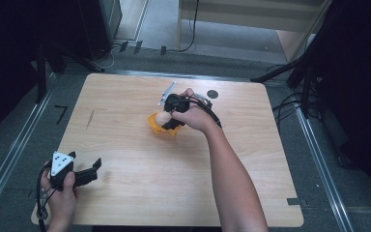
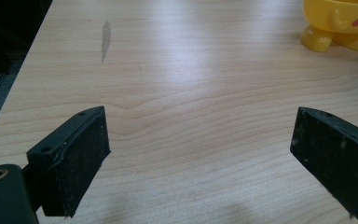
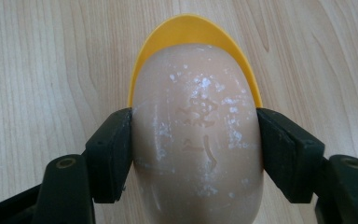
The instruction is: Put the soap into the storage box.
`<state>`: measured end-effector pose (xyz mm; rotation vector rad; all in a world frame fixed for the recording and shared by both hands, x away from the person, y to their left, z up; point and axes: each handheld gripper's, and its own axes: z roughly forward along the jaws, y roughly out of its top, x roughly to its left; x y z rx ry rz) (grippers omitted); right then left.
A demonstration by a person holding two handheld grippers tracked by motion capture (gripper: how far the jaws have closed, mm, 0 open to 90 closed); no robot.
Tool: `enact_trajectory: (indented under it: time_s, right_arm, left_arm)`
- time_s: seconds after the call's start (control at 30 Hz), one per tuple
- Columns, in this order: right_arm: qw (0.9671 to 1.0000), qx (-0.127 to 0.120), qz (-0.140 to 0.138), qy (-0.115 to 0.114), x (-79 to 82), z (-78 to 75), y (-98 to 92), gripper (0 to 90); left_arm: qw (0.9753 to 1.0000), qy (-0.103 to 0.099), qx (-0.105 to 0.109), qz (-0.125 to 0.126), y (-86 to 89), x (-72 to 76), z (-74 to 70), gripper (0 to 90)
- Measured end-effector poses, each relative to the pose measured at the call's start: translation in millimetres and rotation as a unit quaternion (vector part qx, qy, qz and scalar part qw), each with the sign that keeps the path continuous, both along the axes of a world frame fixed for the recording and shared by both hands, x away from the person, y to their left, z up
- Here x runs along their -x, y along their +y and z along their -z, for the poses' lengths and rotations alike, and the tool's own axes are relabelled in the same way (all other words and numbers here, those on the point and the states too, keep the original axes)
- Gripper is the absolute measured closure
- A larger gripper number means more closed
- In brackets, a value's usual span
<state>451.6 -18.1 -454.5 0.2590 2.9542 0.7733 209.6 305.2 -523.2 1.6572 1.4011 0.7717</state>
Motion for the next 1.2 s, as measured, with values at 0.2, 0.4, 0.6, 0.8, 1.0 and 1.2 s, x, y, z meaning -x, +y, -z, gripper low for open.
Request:
enact_trajectory:
  time_s: [0.2,0.4,0.6,0.8,1.0,1.2]
  right_arm:
    - [0.9999,-0.015,0.005,-0.001,-1.0,-2.1,-2.1,32.7]
    - [0.9999,-0.011,0.004,-0.004,0.3,-6.2,-3.6,28.0]
    - [0.9999,-0.014,0.009,-0.002,3.0,-5.0,-8.2,27.8]
    - [0.9997,-0.019,0.014,0.003,9.5,-2.1,-17.0,26.4]
    - [0.9992,-0.035,0.02,0.008,17.3,0.3,-29.2,15.1]
    - [0.9988,-0.036,0.032,0.008,25.5,3.6,-42.0,13.4]
  left_arm:
    - [1.0,0.002,0.0,0.0,0.1,0.1,-0.1,4.8]
    - [1.0,0.001,-0.001,0.0,-0.1,0.0,0.0,4.8]
    - [1.0,0.001,-0.002,0.0,-0.4,-0.1,-0.1,4.8]
    - [1.0,0.002,-0.004,0.0,-1.0,-0.3,0.0,4.8]
    - [1.0,0.002,-0.006,-0.001,-1.2,-0.4,0.0,4.9]
    - [1.0,0.003,-0.009,0.0,-1.7,-0.6,0.0,4.8]
